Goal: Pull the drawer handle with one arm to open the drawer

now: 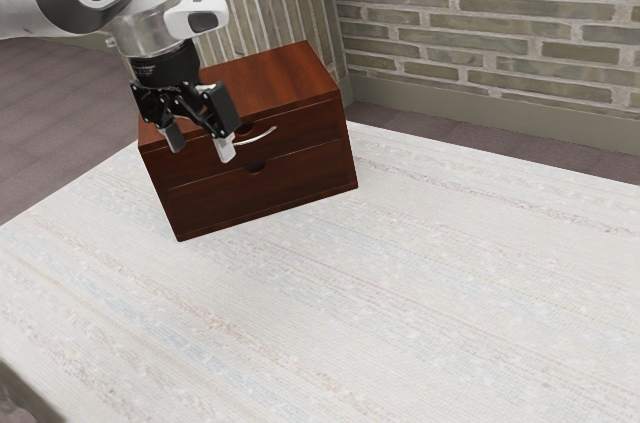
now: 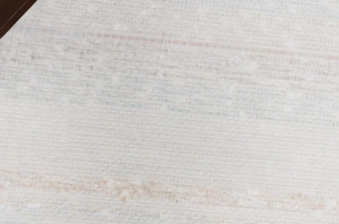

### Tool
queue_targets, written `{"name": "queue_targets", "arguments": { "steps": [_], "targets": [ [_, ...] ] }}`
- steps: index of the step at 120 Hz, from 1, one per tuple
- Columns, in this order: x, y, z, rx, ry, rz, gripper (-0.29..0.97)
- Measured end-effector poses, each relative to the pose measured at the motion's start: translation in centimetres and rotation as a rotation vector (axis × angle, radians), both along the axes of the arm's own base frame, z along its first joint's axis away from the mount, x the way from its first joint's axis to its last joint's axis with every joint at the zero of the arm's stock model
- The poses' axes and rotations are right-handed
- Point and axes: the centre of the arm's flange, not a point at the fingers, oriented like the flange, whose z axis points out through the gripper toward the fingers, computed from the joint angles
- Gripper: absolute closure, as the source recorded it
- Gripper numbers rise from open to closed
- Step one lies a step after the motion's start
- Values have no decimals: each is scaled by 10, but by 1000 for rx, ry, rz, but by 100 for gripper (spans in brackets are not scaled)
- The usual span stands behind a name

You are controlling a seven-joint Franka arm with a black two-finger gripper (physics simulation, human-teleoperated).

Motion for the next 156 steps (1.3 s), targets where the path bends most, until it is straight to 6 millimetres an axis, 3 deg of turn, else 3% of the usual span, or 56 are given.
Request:
{"name": "queue_targets", "arguments": {
  "steps": [26,34,44,49,76,90,106,130,138,156],
  "targets": [
    [-5,29,-1,-53,-8,56,0],
    [-9,26,20,-49,-53,38,0],
    [-38,12,84,-24,-181,-23,0],
    [-51,6,105,-8,-222,-57,0],
    [-53,-11,132,99,-287,-209,0],
    [-45,-17,123,158,-255,-279,0],
    [2,-21,76,216,-237,-421,0],
    [46,-37,45,278,-292,-643,0],
    [59,-35,26,311,-290,-707,0],
    [71,-21,13,444,-256,-813,0]
  ]
}}
